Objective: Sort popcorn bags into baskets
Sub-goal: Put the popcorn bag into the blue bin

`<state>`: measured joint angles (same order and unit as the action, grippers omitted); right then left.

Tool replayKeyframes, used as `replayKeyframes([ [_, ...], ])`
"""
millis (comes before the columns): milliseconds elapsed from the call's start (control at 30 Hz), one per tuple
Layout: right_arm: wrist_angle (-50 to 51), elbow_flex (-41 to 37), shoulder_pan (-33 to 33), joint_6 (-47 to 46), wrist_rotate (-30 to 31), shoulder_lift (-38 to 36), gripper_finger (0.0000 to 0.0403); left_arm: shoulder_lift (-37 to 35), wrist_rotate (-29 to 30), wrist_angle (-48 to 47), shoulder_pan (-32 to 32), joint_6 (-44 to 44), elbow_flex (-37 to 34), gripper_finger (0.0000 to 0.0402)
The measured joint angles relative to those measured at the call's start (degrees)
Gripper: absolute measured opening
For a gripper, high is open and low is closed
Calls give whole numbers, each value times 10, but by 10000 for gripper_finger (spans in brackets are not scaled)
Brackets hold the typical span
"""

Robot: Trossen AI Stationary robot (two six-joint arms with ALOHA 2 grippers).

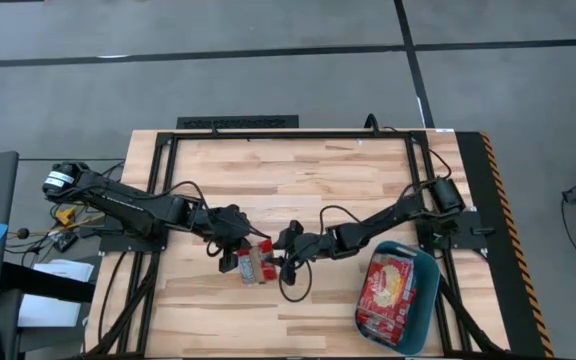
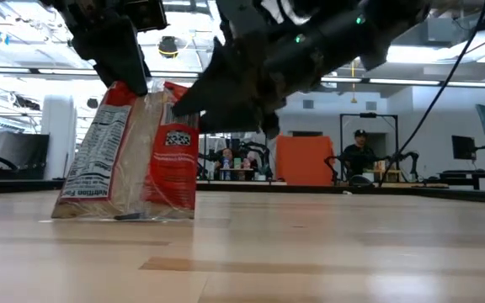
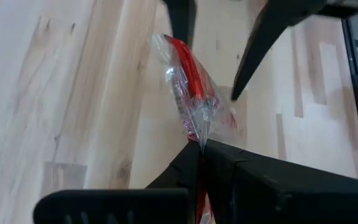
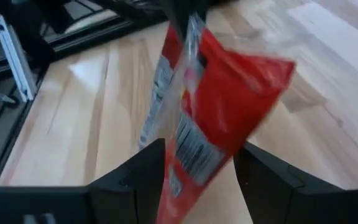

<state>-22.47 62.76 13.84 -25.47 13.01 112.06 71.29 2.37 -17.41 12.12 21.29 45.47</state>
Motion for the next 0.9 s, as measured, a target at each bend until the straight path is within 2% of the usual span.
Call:
replayKeyframes([
  [167, -50, 0, -9, 20, -17, 33, 206, 0, 9, 0, 0, -1, 0, 0],
  [267, -71, 0, -14, 18, -41, 46, 184, 0, 14, 1, 0, -1, 0, 0],
  [333, -70, 0, -15, 14, -43, 52, 148, 0, 16, 1, 0, -1, 0, 0],
  [467, -73, 1, -15, 13, -44, 54, 39, 0, 25, 8, 0, -2, 0, 0],
  [500, -73, 1, -14, 13, -44, 54, 24, 0, 32, 7, 0, -2, 0, 0],
  [633, -60, 1, -11, -3, -38, 42, 33, 0, 65, 8, 0, -2, 0, 3],
  [733, -23, 1, -5, -3, -34, 18, 27, -8, 69, 9, 0, 2, 0, 19],
  [900, 122, 1, 14, 1, 7, -62, 14, -32, 49, 0, 0, 9, 19, 71],
])
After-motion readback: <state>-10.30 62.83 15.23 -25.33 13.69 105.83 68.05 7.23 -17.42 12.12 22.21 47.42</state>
